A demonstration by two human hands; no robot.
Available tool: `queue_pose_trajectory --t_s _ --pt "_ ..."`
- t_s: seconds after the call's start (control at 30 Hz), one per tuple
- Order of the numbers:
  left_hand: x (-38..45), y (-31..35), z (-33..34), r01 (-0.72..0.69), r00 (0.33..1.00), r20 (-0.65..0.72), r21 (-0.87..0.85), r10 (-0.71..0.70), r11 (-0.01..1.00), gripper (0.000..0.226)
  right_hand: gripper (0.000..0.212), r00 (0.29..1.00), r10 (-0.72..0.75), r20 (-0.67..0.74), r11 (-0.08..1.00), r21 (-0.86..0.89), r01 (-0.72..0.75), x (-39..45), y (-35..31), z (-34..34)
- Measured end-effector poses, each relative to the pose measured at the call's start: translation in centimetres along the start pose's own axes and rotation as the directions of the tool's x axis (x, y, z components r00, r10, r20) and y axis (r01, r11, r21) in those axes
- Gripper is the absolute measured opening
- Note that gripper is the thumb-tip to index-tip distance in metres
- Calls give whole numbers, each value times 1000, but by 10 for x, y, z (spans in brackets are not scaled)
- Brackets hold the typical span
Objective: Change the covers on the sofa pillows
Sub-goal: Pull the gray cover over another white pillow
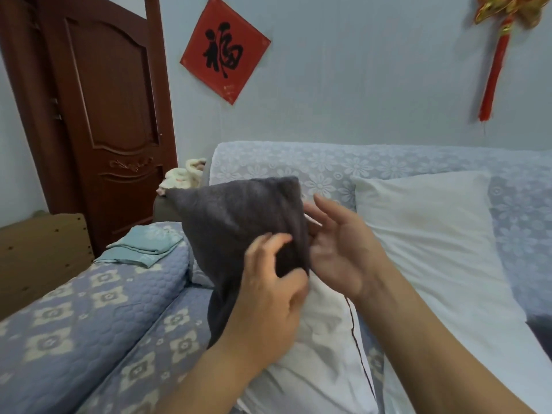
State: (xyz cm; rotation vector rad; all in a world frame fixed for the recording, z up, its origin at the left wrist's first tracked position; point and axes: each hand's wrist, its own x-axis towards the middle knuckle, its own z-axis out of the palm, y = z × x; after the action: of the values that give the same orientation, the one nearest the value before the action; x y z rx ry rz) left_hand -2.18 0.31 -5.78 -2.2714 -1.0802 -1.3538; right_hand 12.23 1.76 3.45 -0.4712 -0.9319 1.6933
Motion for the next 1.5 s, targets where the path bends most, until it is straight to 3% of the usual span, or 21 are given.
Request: queue_pose_trajectory --t_s 0.07,0.13,0.23,0.3,0.4,0.47,0.57,0.67,0.77,0.83,0.93,1.07,1.13,1.2,1.3,1.37,1.43,1.5 --pt "-10 0 -2 -60 992 105 -76 68 995 13 48 999 32 3 987 157 -32 3 4 -7" --pt "-15 -4 -8 -58 978 192 -102 77 993 15 36 998 67 21 978 194 -70 5 11 -17" --pt "-13 -11 -21 -26 953 299 -80 49 996 19 21 996 92 12 990 110 -92 5 12 -13" --pt "-6 -17 -35 -1 969 246 -120 31 993 23 19 993 115 -31 992 50 -113 7 9 -8" --pt "22 -32 -58 43 997 -60 -44 -46 998 35 24 982 190 -14 982 17 -190 7 4 -4" --pt "45 -45 -73 -19 1000 -12 95 20 995 54 27 966 255 43 966 -46 -253 1 4 0" --pt "59 -60 -83 -120 969 217 7 115 993 63 42 954 287 83 958 -57 -283 -3 7 -4" --pt "46 -60 -77 -210 973 106 20 207 977 60 34 943 329 58 941 -100 -322 -4 18 -9" --pt "34 -50 -63 -368 930 47 105 365 924 51 22 968 175 -179 915 -334 -228 -2 30 -5" --pt "32 -45 -58 -457 887 4 153 462 876 49 25 955 93 -281 868 -447 -216 1 33 -4" --pt "37 -41 -59 -480 869 -27 194 494 855 50 33 943 90 -320 850 -468 -240 0 31 -3" --pt "33 -38 -71 -493 866 -19 143 501 858 53 39 957 153 -245 918 -324 -230 -5 15 -9" --pt "22 -36 -78 -526 849 -14 69 528 848 57 35 958 253 -135 947 -170 -274 -8 6 -6" --pt "13 -32 -85 -542 840 -10 -48 542 839 55 33 928 372 -14 917 -149 -370 -4 7 5" --pt "8 -33 -92 -475 878 -11 -137 478 869 58 43 905 424 -27 900 -96 -425 18 16 32" --pt "9 -43 -98 -391 920 -33 -134 390 911 64 40 931 314 -187 949 100 -300 35 16 44" --pt "10 -56 -107 -303 952 -75 -100 297 948 65 43 932 171 -321 960 269 -83 43 14 45" --pt "14 -68 -119 -235 966 -132 -70 224 970 64 41 931 24 -365 943 317 100 37 19 53"
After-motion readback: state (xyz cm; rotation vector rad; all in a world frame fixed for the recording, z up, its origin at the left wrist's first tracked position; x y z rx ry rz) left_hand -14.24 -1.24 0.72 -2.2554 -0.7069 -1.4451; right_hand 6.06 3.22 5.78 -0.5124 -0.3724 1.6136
